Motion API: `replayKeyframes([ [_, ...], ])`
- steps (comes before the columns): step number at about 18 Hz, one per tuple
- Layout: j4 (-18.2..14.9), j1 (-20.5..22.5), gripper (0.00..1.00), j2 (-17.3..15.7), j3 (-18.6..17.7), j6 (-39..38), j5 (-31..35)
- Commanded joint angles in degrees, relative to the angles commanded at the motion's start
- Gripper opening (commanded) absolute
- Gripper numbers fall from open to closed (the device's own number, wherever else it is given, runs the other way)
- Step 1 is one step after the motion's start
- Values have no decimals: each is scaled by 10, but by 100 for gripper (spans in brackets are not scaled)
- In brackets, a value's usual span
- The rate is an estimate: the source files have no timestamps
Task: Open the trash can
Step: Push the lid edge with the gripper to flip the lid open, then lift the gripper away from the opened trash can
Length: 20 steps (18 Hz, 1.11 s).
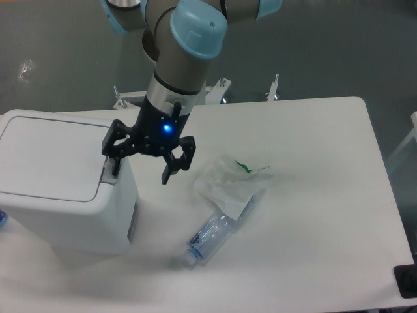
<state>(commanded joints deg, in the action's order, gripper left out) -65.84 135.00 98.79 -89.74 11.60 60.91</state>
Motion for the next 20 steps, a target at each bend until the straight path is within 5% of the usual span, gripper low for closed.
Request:
replayKeyframes([
  [7,12,5,100,5,32,6,2],
  [11,16,50,100,13,64,17,3],
  [20,14,164,100,27,33,230,93],
])
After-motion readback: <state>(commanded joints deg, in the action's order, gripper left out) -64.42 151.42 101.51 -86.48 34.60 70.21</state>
